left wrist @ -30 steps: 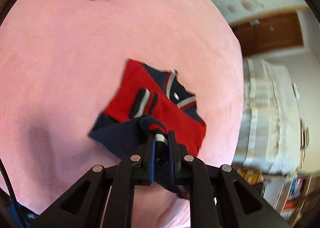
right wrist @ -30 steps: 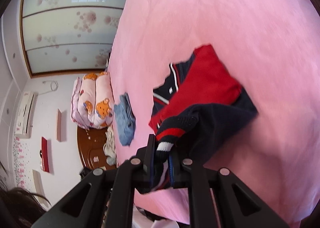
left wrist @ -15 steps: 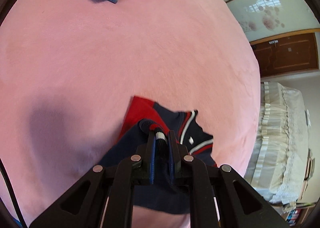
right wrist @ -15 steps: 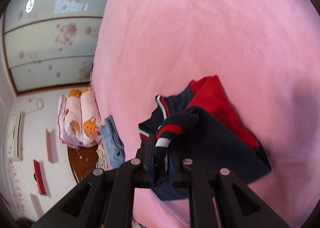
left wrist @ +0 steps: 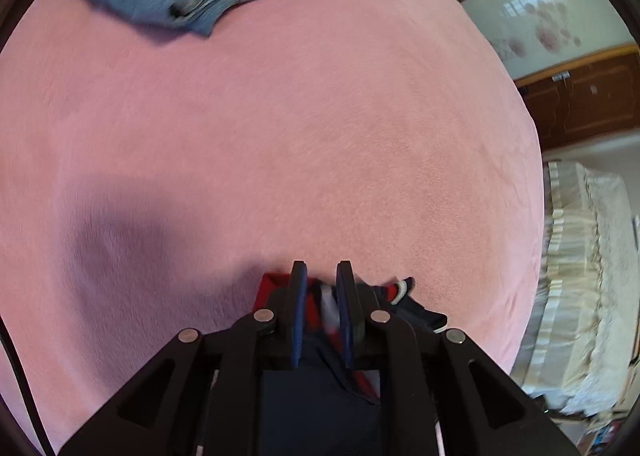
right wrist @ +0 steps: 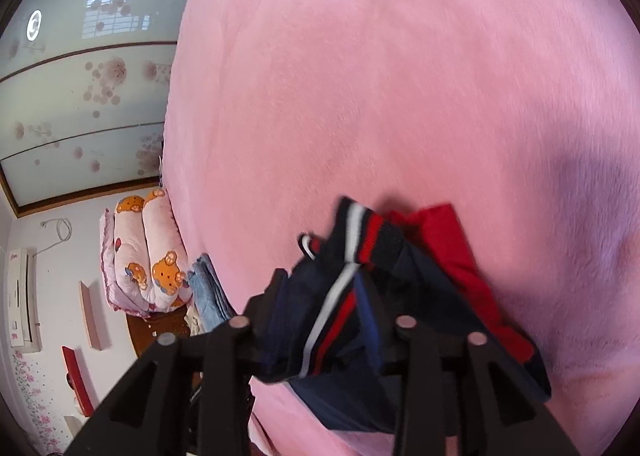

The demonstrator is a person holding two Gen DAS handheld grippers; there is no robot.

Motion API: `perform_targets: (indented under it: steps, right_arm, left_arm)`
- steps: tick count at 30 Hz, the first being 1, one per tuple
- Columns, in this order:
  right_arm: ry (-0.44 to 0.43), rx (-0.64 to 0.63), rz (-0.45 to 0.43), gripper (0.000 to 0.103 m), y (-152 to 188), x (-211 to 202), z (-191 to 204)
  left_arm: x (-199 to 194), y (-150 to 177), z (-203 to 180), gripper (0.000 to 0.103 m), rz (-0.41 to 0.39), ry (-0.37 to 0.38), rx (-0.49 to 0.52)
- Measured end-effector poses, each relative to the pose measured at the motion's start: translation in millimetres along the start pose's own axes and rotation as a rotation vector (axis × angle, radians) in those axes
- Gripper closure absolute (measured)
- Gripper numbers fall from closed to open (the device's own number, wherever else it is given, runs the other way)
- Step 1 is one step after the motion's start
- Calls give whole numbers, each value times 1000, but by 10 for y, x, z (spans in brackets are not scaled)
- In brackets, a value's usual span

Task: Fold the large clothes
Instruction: 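Lift the hem with both grippers and fold it over onto the collar, then lower the folded hem onto the collar and open both grippers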

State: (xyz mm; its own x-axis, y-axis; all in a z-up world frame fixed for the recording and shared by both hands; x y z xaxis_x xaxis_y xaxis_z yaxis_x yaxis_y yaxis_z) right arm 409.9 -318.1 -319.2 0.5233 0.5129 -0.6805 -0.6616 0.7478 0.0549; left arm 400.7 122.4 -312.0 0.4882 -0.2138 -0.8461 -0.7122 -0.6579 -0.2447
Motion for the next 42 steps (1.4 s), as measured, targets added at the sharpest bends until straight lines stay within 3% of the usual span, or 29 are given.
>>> perform_targets:
  steps: [5,10,15,22,28,33,38,42]
  right_arm:
    - [12,-69,-25,67,-21,-72,121]
    - [44,-190,10,67,96,-67,244]
    - [102,-403,29,67,317,-45,351]
    - [174,-707,100,67,663,143,402]
    - [198,-785,192,70,880,329,256]
    - [193,-826,204,97,953,437,206]
    - [133,-847,240,99,1021,528,253]
    - [138,-856,239,99,1016,658,262]
  left_arm:
    - [-110,-7,-164,78,-31,35,60]
    - [-148,151,-323,66,11,71,148]
    - [-68,459,-557,64,78,52,310]
    - [129,817,-745,64,206,59,462]
    - [342,1052,-733,64,293,52,517]
    - [433,1133,-785,64,288,66,548]
    - [485,1114,-802,64,238,63,559]
    - [586,1015,-701,68,222,53,477]
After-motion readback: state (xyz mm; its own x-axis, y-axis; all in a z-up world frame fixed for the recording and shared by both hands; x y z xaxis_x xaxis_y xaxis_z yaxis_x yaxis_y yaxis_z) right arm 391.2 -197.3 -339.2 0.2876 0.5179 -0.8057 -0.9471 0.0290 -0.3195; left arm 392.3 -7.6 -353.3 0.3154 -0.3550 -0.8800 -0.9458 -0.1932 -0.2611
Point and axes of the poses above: each gripper's, at about its wrist camera, not at the fingertips, and x roughly the way its jaws point, z to its left, y to its underside, the point moved 1 cm from there along x, roughly the way its jaws point, and after that the axes turned 8 degrees about -z, right-handed, at the moved point
